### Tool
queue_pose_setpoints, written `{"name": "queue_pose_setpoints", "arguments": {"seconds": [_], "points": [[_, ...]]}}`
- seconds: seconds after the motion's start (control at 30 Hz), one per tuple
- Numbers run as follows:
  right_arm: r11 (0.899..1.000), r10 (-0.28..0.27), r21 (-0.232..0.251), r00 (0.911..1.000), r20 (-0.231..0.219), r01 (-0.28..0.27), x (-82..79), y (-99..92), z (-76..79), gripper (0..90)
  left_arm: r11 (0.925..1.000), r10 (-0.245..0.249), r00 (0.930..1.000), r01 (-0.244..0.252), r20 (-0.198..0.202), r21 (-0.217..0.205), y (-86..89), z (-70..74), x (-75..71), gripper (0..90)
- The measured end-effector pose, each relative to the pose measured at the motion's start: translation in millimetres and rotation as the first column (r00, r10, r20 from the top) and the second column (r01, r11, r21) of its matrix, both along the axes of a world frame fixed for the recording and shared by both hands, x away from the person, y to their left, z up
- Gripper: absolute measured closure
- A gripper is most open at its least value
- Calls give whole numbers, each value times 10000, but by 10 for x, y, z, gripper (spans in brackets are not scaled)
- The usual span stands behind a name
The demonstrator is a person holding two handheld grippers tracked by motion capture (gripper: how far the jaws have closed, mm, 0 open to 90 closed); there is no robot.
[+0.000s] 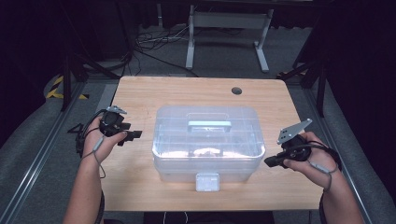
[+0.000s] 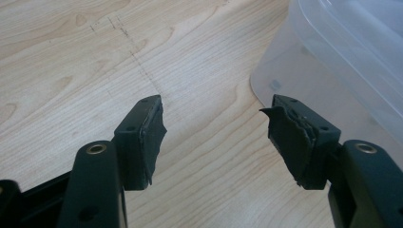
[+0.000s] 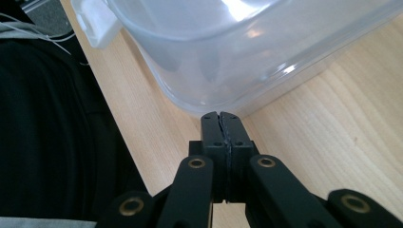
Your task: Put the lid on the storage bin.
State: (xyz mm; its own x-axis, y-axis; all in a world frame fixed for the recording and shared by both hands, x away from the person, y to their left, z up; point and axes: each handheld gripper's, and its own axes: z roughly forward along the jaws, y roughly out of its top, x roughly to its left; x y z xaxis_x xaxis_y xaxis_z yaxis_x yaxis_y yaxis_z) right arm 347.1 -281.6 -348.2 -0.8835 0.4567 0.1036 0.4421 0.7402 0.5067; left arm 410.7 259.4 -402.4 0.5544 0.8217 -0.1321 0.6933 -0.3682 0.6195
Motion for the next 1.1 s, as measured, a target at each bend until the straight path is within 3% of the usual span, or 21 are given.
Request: {"name": "queue_pose_setpoints", "arguments": {"seconds": [0.43, 0.7, 0.8, 0.87, 0.97, 1.1], "points": [[9954, -230, 947, 9964, 819, 152, 69, -141, 224, 900, 9994, 357, 9994, -357, 10, 29, 111, -15, -172, 372], [9819, -889, 1779, 9877, 1285, 652, 179, -162, 268, 898, 9995, 327, 9995, -327, 46, 18, 101, -19, -257, 372], [9667, -1300, 2402, 9777, 1652, 879, 243, -179, 279, 892, 9993, 377, 9992, -377, 89, 7, 136, -12, -293, 371], [9634, -1420, 2504, 9747, 1724, 961, 254, -186, 281, 891, 9988, 483, 9988, -483, 115, -42, 150, -10, -309, 372], [9441, -2011, 3012, 9581, 2040, 1340, 309, -249, 284, 893, 9986, 524, 9985, -523, 148, -49, 175, -9, -330, 372], [9226, -2533, 3463, 9441, 2112, 1701, 359, -327, 268, 884, 9986, 530, 9985, -528, 169, -83, 173, -5, -342, 372]]}}
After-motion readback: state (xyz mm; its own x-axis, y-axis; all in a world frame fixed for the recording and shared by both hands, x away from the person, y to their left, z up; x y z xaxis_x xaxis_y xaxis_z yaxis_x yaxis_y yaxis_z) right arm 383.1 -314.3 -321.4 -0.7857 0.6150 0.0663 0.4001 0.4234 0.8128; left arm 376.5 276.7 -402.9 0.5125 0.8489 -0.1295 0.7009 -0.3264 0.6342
